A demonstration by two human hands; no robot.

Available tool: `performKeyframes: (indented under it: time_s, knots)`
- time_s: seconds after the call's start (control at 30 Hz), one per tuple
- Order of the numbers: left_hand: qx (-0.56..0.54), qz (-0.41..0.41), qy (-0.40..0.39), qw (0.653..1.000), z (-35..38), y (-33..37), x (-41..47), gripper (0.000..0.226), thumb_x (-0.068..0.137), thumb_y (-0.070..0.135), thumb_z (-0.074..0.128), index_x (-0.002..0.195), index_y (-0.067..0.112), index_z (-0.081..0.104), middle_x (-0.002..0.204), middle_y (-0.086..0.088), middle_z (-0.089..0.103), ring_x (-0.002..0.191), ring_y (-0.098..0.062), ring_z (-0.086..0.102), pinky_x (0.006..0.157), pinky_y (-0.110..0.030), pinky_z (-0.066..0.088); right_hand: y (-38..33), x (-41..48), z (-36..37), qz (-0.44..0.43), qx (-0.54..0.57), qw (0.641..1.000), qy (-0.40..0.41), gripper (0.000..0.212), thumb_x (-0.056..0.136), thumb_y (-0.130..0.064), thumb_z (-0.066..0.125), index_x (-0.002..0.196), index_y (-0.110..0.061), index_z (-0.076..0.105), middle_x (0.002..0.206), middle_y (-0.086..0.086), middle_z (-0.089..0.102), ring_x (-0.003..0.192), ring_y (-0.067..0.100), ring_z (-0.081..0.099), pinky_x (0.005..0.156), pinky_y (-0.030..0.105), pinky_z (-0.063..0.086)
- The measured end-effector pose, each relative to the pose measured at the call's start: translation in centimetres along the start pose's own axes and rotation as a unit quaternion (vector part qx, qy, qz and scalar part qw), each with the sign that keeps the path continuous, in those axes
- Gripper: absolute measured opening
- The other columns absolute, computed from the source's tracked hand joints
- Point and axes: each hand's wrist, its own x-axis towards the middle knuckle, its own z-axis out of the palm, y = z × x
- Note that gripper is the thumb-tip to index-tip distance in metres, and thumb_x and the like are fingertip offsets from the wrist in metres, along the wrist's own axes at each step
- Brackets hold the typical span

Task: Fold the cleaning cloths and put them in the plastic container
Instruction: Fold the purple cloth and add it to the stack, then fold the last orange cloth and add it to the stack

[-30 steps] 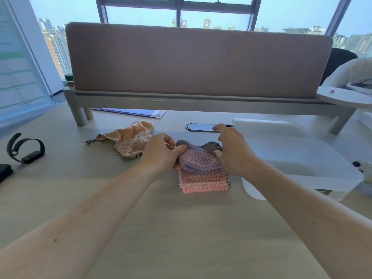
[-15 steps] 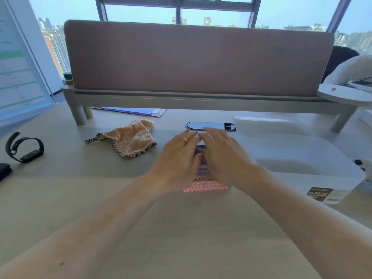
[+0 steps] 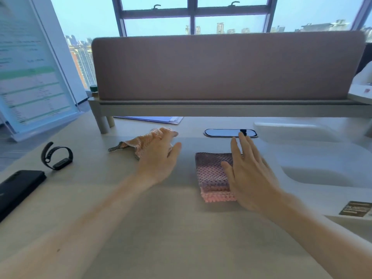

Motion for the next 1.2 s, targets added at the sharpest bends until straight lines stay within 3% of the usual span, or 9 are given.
performKeyframes:
  time_s: [0.1, 0.2, 0.37, 0.5, 0.57, 0.67, 0.87, 1.03, 1.2]
  knots:
    - [0.205, -0.037, 0.004, 0.978, -1.7, -4.8, 1.0, 0.037, 0.091, 0.037, 0.067, 0.123, 0.021, 0.061, 0.118, -0.007, 0.063, 0.118, -0.030, 0.058, 0.095, -0.040, 0.049, -2.1, -1.2, -1.7, -0.068, 0.001, 0.996, 0.061, 0.069, 0.105, -0.049, 0.025, 0.163, -0.018, 0.002, 0.171, 0.001, -0.013, 0.157, 0.019, -0.013, 0.124, 0.032, -0.001]
    - [0.210, -0.034, 0.005, 0.977, -1.8, -6.8, 0.9, 0.004, 0.094, 0.023, 0.062, 0.094, 0.019, 0.063, 0.094, -0.004, 0.066, 0.097, -0.029, 0.065, 0.077, -0.036, 0.049, -3.4, -2.0, -2.3, -0.107, 0.038, 0.993, 0.042, 0.072, 0.097, -0.061, 0.014, 0.161, -0.027, 0.014, 0.171, -0.007, -0.004, 0.157, 0.014, -0.009, 0.123, 0.029, 0.002]
    - [0.031, 0.029, 0.045, 0.998, -6.0, -3.3, -0.1, 0.011, 0.105, 0.023, 0.051, 0.094, 0.021, 0.053, 0.079, 0.004, 0.068, 0.075, -0.019, 0.064, 0.065, -0.033, 0.041, -4.6, -1.6, -3.2, -0.093, 0.179, 0.979, 0.024, 0.061, 0.095, -0.059, 0.049, 0.150, -0.038, 0.038, 0.154, -0.022, 0.037, 0.137, -0.002, 0.030, 0.100, 0.015, 0.024]
    - [-0.132, 0.088, 0.002, 0.987, -11.5, 3.6, -2.2, 0.014, 0.106, 0.026, 0.051, 0.102, 0.015, 0.061, 0.074, 0.008, 0.071, 0.067, -0.007, 0.064, 0.067, -0.029, 0.053, -7.9, -0.2, -4.2, -0.065, 0.332, 0.941, 0.030, 0.082, 0.080, -0.057, 0.075, 0.150, -0.036, 0.036, 0.146, -0.016, 0.048, 0.129, 0.003, 0.047, 0.101, 0.026, 0.042]
    - [-0.155, 0.091, -0.011, 0.984, -13.0, 5.9, -3.1, 0.014, 0.105, 0.026, 0.054, 0.102, 0.017, 0.064, 0.080, 0.005, 0.070, 0.071, -0.008, 0.064, 0.068, -0.030, 0.056, -9.7, 0.1, -4.6, -0.035, 0.420, 0.907, -0.015, 0.063, 0.079, -0.050, 0.078, 0.135, -0.033, 0.053, 0.129, -0.012, 0.063, 0.116, 0.008, 0.061, 0.094, 0.034, 0.056]
    - [-0.168, 0.089, -0.007, 0.982, -14.6, 7.8, -4.5, 0.012, 0.103, 0.024, 0.057, 0.101, 0.016, 0.065, 0.079, 0.004, 0.067, 0.065, -0.003, 0.060, 0.058, -0.016, 0.050, -10.4, -0.5, -5.1, -0.054, 0.375, 0.925, 0.022, 0.007, 0.084, -0.026, 0.068, 0.089, -0.021, 0.065, 0.089, -0.006, 0.071, 0.084, 0.014, 0.067, 0.076, 0.039, 0.059]
    - [-0.137, 0.070, -0.038, 0.987, -17.3, 9.1, -7.5, 0.014, 0.094, 0.033, 0.068, 0.098, 0.019, 0.067, 0.072, 0.012, 0.064, 0.058, 0.005, 0.059, 0.052, -0.007, 0.044, -6.6, -3.6, -6.7, -0.037, 0.329, 0.941, 0.074, 0.016, 0.087, -0.013, 0.056, 0.092, -0.026, 0.063, 0.094, -0.010, 0.069, 0.073, 0.015, 0.069, 0.053, 0.023, 0.044]
    - [-0.138, 0.071, -0.101, 0.983, -18.9, 8.4, -9.5, 0.021, 0.080, 0.028, 0.081, 0.098, 0.023, 0.071, 0.077, 0.007, 0.071, 0.067, -0.004, 0.062, 0.061, -0.017, 0.047, -2.4, -5.8, -9.9, -0.088, 0.302, 0.947, 0.069, 0.024, 0.088, -0.005, 0.060, 0.097, -0.028, 0.061, 0.089, -0.005, 0.070, 0.069, 0.019, 0.067, 0.060, 0.030, 0.050]
    - [-0.152, 0.111, -0.020, 0.982, -18.4, 7.3, -11.3, 0.018, 0.087, 0.036, 0.069, 0.089, 0.022, 0.079, 0.069, -0.017, 0.063, 0.054, -0.016, 0.054, 0.050, -0.024, 0.045, 0.1, -7.3, -14.0, -0.126, 0.273, 0.950, 0.082, 0.010, 0.092, -0.018, 0.073, 0.089, -0.027, 0.073, 0.074, -0.010, 0.074, 0.070, 0.011, 0.071, 0.057, 0.032, 0.058]
